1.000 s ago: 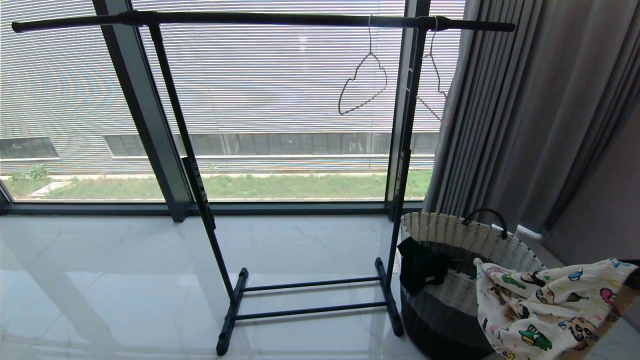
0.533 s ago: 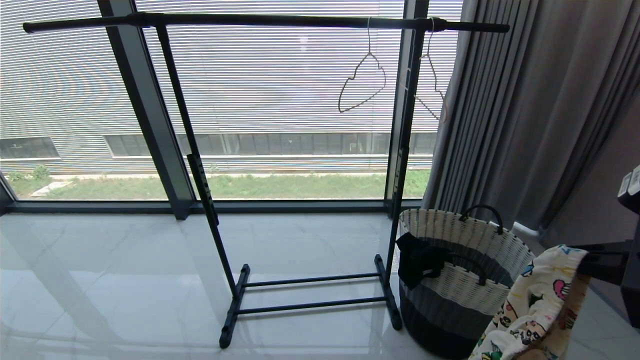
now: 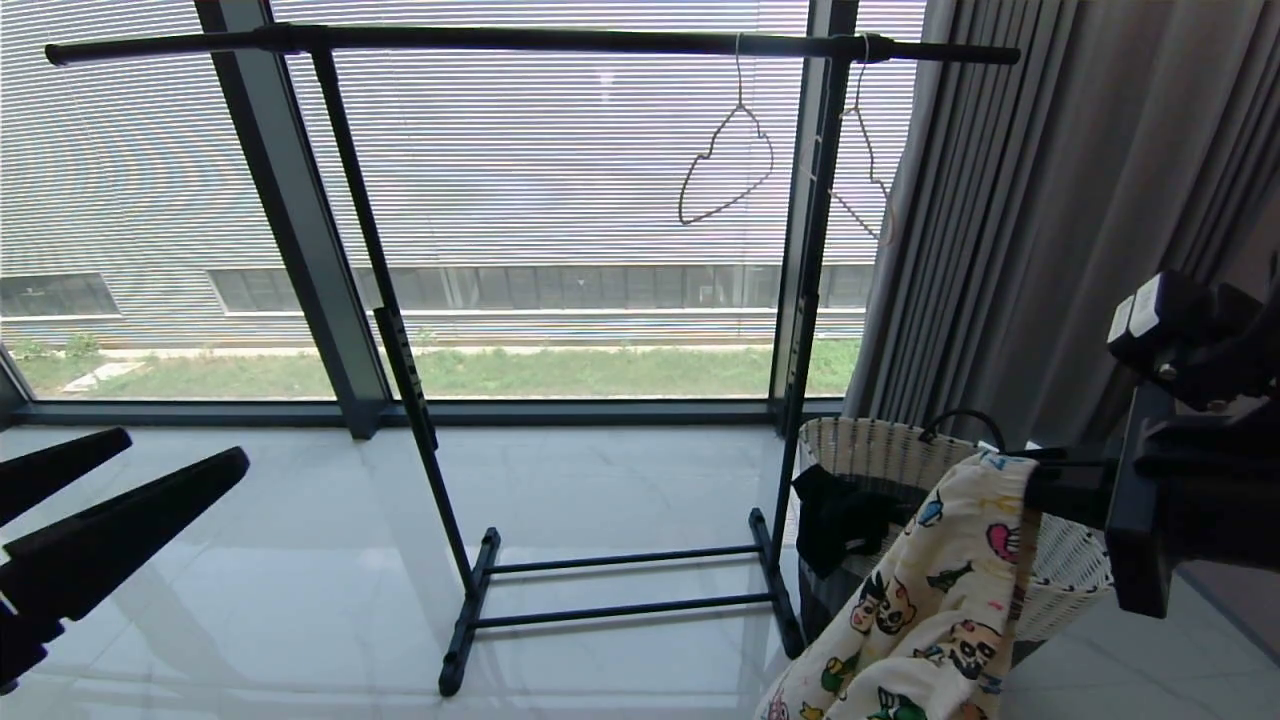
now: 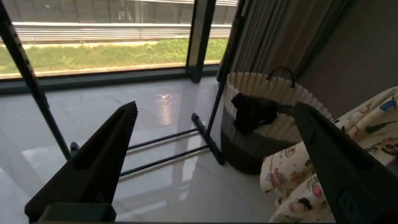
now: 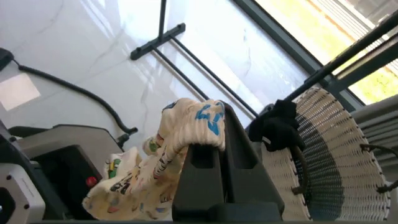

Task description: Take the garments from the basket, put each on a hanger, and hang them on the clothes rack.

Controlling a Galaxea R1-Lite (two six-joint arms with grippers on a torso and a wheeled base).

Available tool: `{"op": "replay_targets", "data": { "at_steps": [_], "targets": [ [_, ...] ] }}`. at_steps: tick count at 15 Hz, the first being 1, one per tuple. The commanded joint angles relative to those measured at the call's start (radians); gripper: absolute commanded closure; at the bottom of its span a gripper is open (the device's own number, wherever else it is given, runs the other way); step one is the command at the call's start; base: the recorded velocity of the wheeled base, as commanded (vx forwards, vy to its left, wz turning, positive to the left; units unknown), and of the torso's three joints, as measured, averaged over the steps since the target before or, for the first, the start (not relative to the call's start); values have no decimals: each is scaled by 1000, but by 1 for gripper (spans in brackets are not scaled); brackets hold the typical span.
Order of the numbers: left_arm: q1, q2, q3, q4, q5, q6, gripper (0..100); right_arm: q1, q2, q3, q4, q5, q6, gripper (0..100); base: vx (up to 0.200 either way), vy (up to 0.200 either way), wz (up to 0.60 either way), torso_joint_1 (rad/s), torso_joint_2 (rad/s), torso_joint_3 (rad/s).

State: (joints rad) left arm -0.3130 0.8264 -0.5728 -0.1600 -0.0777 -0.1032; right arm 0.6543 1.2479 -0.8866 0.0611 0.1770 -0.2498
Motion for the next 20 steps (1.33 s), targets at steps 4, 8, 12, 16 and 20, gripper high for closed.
{"op": "replay_targets", "data": {
  "at_steps": [4,8,12,16,20],
  "targets": [
    [-529,677,-282,-81,142,-182,0,73,189,-132,-75,-39,58,100,0,0,0,0,0,0],
    [-560,829,-288,-158,144,-190,0,81,329,-292,-99,-40,64,100,0,0,0,0,0,0],
    [-583,843,-282,-158,139,-190,0,110,407,-397,-99,-42,64,100,0,0,0,0,0,0],
    [-552,889,-253,-158,148,-191,0,157,407,-402,-99,-48,86,100,0,0,0,0,0,0],
    [-500,918,-174,-158,168,-193,0,193,397,-403,-99,-68,103,100,0,0,0,0,0,0]
  ]
}}
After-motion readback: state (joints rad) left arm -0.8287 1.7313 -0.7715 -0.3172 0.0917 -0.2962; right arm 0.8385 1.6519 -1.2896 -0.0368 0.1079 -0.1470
